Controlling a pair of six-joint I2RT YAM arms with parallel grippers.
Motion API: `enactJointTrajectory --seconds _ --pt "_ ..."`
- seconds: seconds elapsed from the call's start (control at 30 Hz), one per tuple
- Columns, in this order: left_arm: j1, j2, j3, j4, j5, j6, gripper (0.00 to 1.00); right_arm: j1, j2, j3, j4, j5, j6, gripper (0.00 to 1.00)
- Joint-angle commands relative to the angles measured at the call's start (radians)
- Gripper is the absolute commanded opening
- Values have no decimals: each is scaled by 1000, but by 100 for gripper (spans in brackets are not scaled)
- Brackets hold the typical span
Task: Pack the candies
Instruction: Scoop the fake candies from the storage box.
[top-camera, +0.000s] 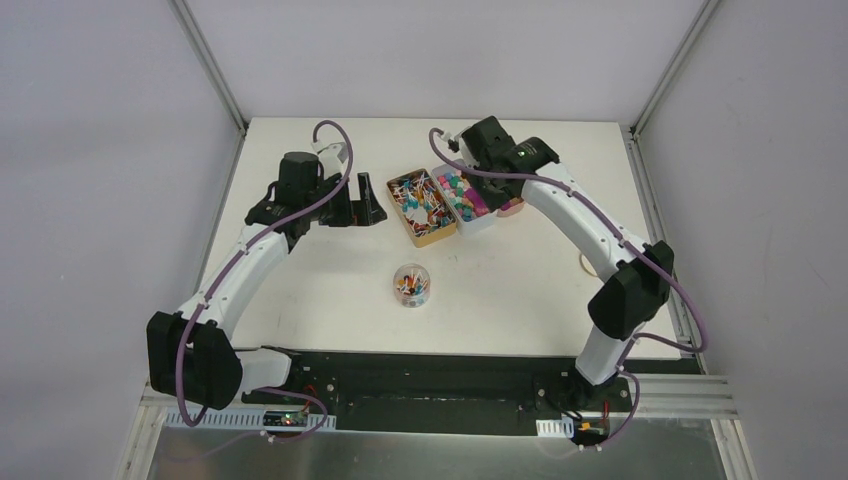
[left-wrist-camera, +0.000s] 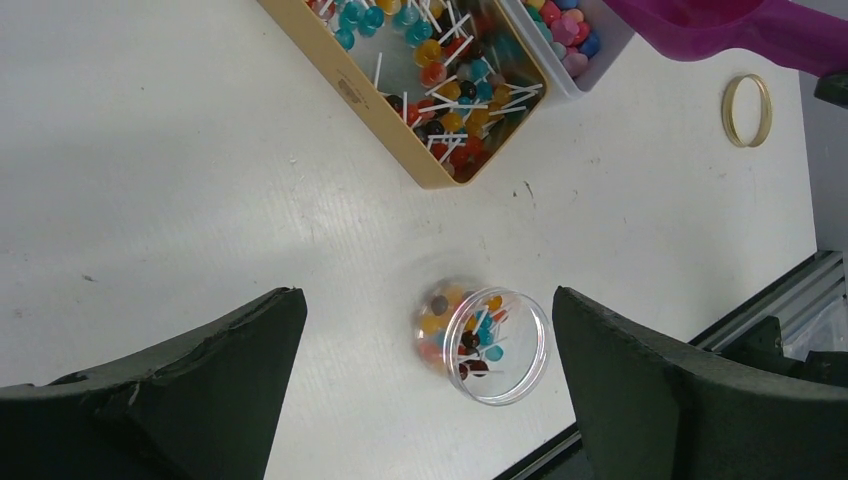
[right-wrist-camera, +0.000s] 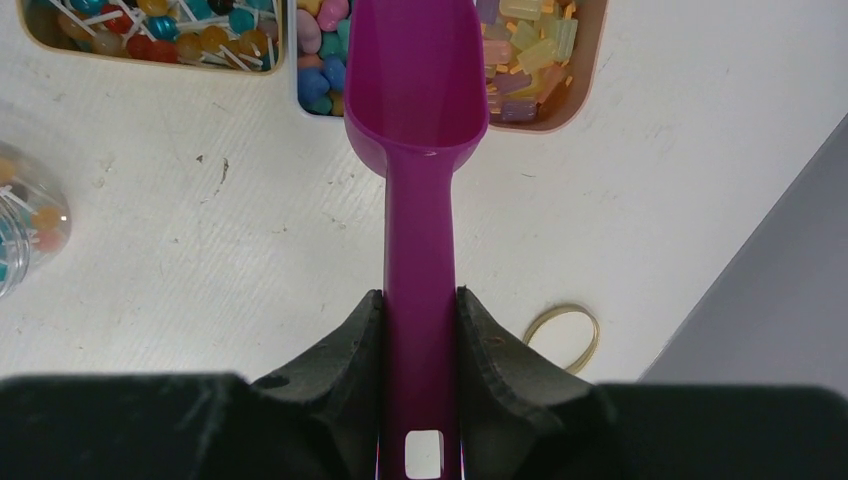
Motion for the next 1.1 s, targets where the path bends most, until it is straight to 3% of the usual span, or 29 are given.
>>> enactJointTrajectory --seconds 0.0,0.57,1.07 --pt "-7 -40 -2 16 -18 24 99 -3 50 85 -53 35 -1 0" --pt "-7 -51 -7 16 -38 23 99 4 267 176 -29 10 0 0" --pt "-7 -57 -9 16 -54 22 99 1 204 -68 223 13 8 0"
